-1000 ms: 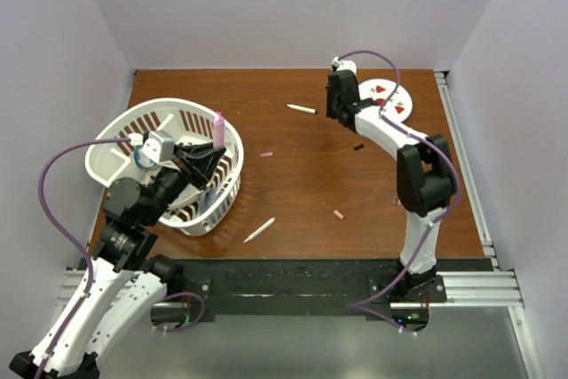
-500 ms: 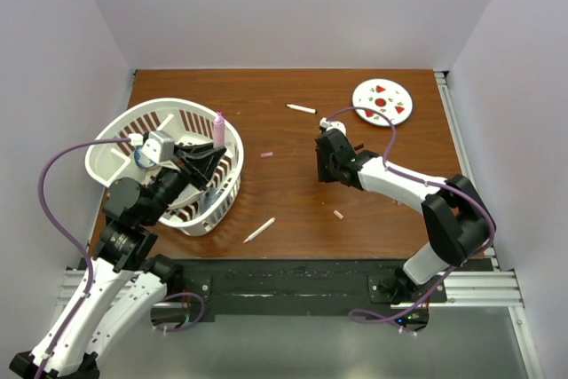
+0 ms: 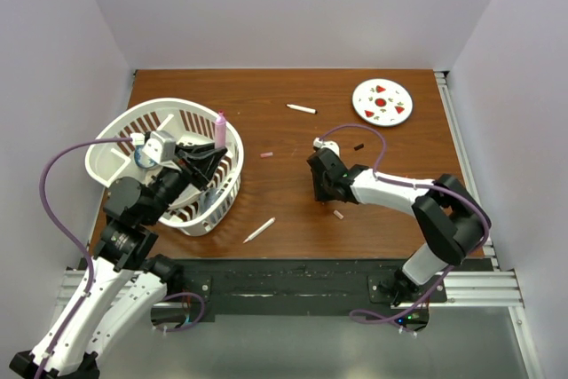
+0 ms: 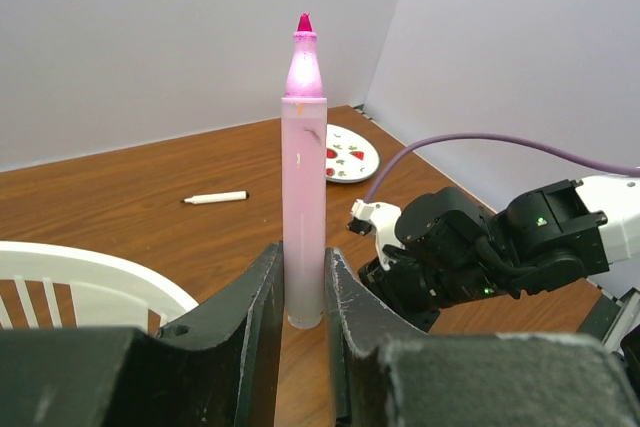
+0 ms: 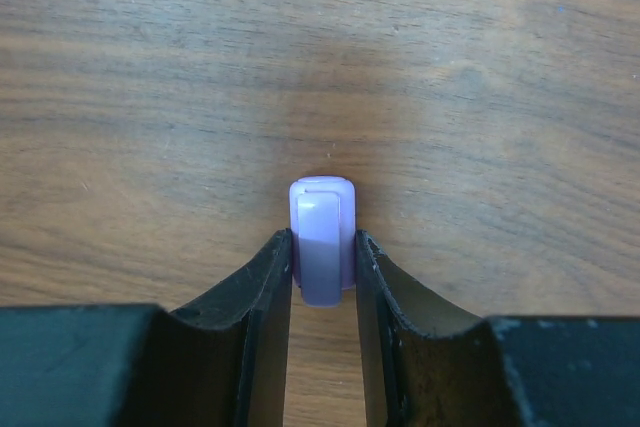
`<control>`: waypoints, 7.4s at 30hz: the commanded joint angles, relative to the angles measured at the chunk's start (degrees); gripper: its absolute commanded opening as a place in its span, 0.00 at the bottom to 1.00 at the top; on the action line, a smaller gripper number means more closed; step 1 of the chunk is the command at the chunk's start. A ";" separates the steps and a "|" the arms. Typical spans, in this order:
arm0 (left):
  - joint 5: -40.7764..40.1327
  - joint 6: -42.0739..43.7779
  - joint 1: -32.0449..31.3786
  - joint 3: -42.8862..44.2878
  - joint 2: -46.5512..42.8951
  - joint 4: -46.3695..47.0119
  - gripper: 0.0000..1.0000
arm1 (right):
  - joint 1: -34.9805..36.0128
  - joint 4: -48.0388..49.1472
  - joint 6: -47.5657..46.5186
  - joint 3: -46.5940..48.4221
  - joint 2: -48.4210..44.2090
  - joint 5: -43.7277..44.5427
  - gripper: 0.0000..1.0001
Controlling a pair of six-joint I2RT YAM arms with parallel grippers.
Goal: Insert the pens into the pen caps
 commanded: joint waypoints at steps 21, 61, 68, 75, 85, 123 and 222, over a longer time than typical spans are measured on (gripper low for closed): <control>1.43 1.43 0.27 0.02 0.21 2.47 0.00 | 0.34 -9.01 -7.24 9.28 10.16 0.41 0.21; -2.08 -8.59 -20.47 -5.95 22.97 23.21 0.00 | -0.19 25.97 18.16 4.36 -32.73 -9.71 0.00; -1.56 -8.68 -20.47 -6.39 23.32 23.39 0.00 | -0.19 26.67 18.51 5.41 -30.36 -9.53 0.00; -1.65 -8.59 -20.47 -6.39 23.67 23.74 0.00 | -0.10 27.02 18.78 6.29 -29.56 -10.14 0.00; -1.38 -8.94 -20.47 -7.01 23.76 24.44 0.00 | -0.10 26.59 18.69 6.99 -29.39 -11.37 0.00; 0.20 -10.61 -20.47 -7.80 22.80 24.88 0.00 | 0.25 25.62 19.39 8.40 -28.77 -11.63 0.00; -10.96 -6.21 -14.59 6.26 33.70 29.10 0.00 | 21.43 26.23 14.12 -23.32 -30.97 -14.63 0.00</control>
